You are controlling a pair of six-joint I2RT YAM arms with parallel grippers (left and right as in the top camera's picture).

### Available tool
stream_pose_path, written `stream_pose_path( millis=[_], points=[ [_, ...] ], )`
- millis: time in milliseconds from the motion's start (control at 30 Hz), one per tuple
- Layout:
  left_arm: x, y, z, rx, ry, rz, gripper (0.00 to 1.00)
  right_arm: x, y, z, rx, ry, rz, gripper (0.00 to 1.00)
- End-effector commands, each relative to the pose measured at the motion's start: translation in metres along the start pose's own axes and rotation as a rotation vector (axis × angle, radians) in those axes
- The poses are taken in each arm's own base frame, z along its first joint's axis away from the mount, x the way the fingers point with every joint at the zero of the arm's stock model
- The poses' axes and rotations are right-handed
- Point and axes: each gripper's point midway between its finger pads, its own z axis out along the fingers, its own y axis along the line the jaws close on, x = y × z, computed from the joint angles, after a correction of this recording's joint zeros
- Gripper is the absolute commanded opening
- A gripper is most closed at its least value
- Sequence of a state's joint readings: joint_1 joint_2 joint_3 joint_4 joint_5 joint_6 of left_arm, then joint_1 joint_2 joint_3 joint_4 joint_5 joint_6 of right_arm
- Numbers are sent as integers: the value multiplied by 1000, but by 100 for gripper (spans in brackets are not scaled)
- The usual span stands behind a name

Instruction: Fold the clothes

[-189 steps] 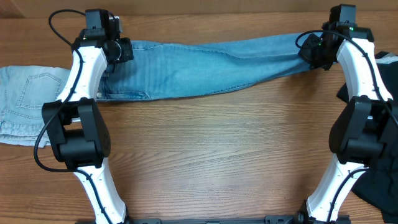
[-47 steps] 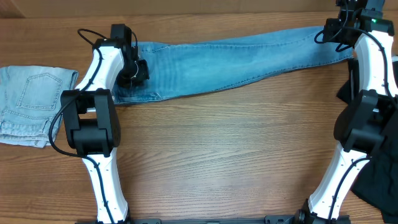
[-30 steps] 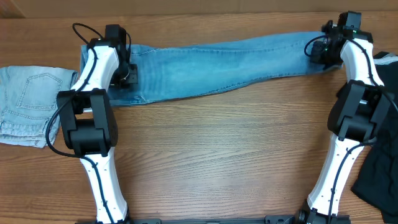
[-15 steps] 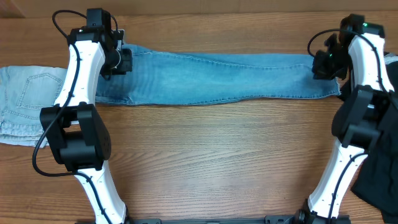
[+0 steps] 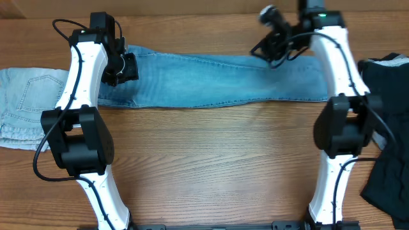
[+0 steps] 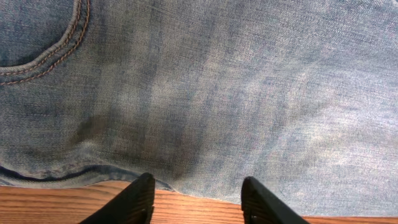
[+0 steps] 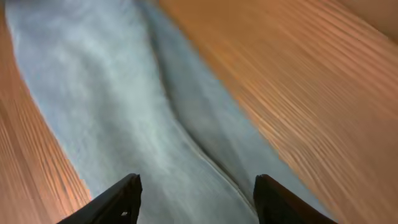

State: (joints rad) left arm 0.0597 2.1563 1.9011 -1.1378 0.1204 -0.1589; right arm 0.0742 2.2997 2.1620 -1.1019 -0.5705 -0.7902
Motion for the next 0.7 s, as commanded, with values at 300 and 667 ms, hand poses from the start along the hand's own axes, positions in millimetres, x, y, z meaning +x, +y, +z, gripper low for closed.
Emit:
stream_pose_path(
  millis=[300, 667],
  points=[
    [-5, 0, -12, 7, -30, -15, 59, 38, 3, 85, -3, 208, -393, 57],
    [-10, -1, -12, 10, -50, -12, 60, 52, 4, 97, -31, 234, -372, 4]
  ],
)
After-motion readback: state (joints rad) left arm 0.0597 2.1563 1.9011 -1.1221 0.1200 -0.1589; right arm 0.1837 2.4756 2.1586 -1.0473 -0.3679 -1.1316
